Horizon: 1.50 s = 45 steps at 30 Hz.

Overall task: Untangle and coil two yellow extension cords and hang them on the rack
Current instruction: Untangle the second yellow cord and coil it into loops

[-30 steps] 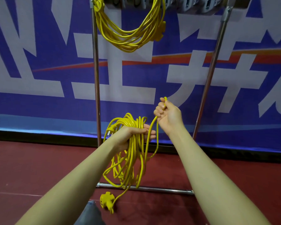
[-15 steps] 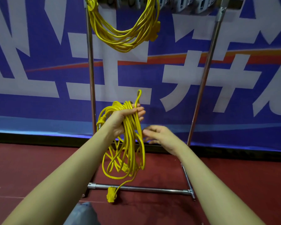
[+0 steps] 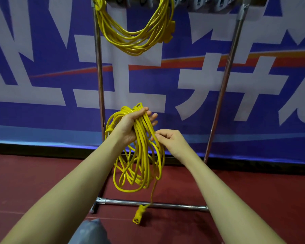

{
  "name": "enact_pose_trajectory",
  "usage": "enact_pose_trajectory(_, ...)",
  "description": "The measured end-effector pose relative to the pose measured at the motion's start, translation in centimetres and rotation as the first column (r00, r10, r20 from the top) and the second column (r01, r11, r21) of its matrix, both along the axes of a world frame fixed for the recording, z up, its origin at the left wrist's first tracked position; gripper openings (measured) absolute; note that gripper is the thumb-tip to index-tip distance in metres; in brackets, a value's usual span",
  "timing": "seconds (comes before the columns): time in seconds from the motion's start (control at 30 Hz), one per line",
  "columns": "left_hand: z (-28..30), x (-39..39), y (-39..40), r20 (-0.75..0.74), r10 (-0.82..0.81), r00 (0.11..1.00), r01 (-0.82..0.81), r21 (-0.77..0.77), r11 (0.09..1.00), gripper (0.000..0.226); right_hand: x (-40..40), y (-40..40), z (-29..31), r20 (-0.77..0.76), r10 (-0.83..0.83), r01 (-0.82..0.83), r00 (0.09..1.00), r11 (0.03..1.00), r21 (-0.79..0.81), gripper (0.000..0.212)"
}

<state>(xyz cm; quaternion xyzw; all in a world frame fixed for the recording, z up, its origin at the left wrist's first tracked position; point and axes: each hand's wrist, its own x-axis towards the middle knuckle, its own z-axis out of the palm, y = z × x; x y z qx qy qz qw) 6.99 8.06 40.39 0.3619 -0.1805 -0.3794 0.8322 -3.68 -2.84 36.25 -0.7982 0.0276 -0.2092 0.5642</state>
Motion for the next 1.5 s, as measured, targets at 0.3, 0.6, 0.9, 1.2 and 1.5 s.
enact_pose_trajectory(0.3,1.1,0.4,-1.0,0.069,-0.101,0.993,0.107,-0.09,0.99,0.024,-1.1,-3.6,-4.1,-0.124,-0.069,0.06,0.99,0.995,-0.075,0.02)
enact_pose_trajectory(0.6,1.2,0.8,-0.2,0.043,-0.145,0.989,0.148,-0.094,0.985,0.011,-1.8,-5.4,-10.1,-0.361,-0.052,0.012,0.931,0.994,-0.111,0.022)
enact_pose_trajectory(0.9,-1.5,0.7,1.2,0.189,-0.271,0.944,0.22,0.253,0.942,0.025,-1.2,-5.5,-6.3,-0.163,-0.3,0.335,0.94,0.72,0.608,0.016)
enact_pose_trajectory(1.2,-8.4,-2.3,1.0,0.347,-0.272,0.898,0.114,0.413,0.904,0.007,0.1,-3.0,2.1,0.024,-0.165,0.004,0.986,0.165,0.986,0.019)
enact_pose_trajectory(1.5,-8.6,-5.2,-0.4,0.333,-0.204,0.921,0.104,0.293,0.95,0.016,0.1,-2.5,4.9,0.095,-0.289,-0.102,0.953,-0.011,0.995,0.027)
